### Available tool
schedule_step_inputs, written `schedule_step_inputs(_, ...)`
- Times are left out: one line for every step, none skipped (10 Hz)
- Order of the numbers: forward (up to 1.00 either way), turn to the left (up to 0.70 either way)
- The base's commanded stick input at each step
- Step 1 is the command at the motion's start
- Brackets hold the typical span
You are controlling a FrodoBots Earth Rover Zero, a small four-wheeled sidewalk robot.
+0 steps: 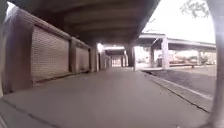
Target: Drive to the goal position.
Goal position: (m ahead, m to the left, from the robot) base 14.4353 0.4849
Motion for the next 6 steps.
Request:
schedule_step_inputs(0.70, 0.00)
schedule_step_inputs(0.70, 0.00)
schedule_step_inputs(0.70, 0.00)
schedule_step_inputs(0.70, 0.00)
schedule_step_inputs(0.70, 0.00)
schedule_step_inputs(0.70, 0.00)
